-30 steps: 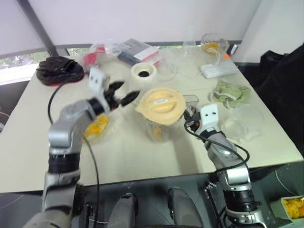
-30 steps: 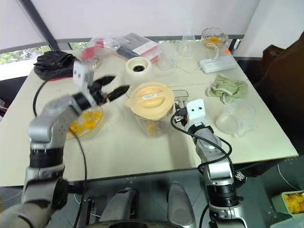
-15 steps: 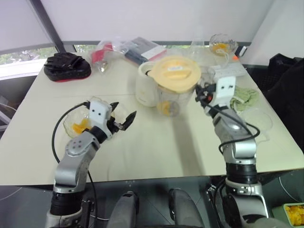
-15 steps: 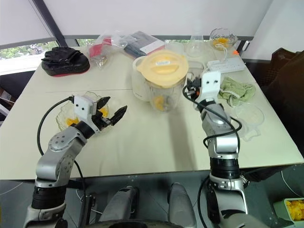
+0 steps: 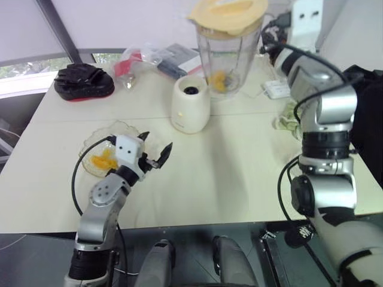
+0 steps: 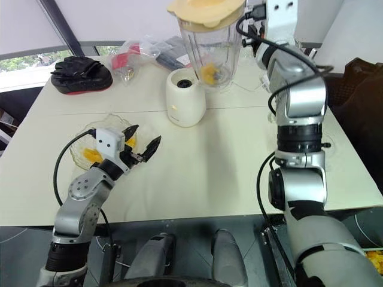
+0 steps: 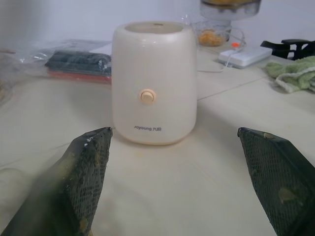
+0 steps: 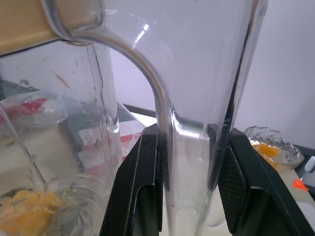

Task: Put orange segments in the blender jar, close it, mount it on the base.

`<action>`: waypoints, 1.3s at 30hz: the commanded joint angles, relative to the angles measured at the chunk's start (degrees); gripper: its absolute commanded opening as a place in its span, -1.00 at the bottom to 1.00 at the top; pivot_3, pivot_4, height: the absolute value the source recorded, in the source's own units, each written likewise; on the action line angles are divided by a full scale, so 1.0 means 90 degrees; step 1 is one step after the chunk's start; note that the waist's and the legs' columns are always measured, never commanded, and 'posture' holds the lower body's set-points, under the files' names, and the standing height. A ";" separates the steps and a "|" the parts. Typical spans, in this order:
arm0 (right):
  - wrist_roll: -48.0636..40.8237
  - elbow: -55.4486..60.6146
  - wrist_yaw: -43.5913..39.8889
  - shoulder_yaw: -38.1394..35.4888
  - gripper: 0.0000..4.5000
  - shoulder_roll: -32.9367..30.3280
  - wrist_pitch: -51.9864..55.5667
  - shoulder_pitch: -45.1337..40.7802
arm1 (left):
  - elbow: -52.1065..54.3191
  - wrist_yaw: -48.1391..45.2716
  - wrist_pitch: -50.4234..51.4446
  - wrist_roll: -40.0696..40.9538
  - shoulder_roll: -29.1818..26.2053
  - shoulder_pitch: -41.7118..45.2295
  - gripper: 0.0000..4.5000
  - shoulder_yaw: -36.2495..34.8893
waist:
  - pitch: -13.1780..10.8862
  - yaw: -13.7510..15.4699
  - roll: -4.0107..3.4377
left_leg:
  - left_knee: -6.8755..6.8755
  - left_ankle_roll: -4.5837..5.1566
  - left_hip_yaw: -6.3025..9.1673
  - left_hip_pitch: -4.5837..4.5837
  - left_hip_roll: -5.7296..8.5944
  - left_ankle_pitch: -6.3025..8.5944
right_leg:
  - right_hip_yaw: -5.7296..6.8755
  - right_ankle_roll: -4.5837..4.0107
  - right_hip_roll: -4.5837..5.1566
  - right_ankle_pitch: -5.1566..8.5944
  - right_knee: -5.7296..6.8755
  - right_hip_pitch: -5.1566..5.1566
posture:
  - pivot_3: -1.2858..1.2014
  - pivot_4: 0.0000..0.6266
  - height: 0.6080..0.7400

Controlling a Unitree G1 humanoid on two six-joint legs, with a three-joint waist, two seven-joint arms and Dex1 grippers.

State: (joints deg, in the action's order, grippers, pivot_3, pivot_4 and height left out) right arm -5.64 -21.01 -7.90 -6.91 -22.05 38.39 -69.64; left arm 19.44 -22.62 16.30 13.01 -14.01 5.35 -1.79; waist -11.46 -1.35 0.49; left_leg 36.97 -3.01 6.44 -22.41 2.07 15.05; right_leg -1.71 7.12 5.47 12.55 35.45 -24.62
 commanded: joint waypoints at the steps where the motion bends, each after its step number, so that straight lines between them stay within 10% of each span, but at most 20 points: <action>1: 0.0048 -0.1006 0.0465 -0.0146 -0.60 0.0334 -0.0754 -0.1136 | 0.0142 0.0177 -0.0201 -0.0045 0.0057 -0.0131 0.88 -0.0068 | -0.0002 -0.0039 -0.0003 | -0.0001 0.0000 -0.0002 0.0000 0.0000 0.0000 | 0.0000 0.0000 0.0000 0.0000 0.0001 -0.0004 | 0.03 -0.52 1.00; 21: -0.0002 -0.3743 0.1123 -0.0284 -0.60 0.1515 -0.2752 -0.1819 | 0.0655 0.0624 -0.0086 -0.0128 -0.0039 -0.0536 0.88 -0.0068 | -0.0002 -0.0134 -0.0004 | -0.0020 0.0000 0.0003 -0.0011 0.0000 0.0000 | 0.0003 0.0002 0.0001 -0.0001 0.0005 -0.0020 | 0.03 -0.52 1.00; 39: 0.0052 -0.2411 0.1256 -0.0051 -0.60 0.1743 -0.2031 -0.0891 | 0.0647 0.0605 0.0017 -0.0086 -0.0188 -0.0472 0.88 -0.0105 | -0.0002 -0.0133 -0.0004 | -0.0012 -0.0001 0.0006 -0.0004 0.0000 0.0000 | 0.0003 0.0002 0.0000 -0.0001 0.0032 -0.0020 | 0.03 -0.52 1.00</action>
State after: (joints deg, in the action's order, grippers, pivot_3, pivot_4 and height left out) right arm -5.23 -46.90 3.11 -7.78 -6.73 18.91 -77.52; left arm 23.44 -17.24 17.02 11.99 -15.53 0.45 -1.84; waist -11.48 -2.54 0.45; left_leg 36.88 -3.02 6.49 -22.45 2.08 15.05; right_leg -1.68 7.13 5.47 12.54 35.78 -24.80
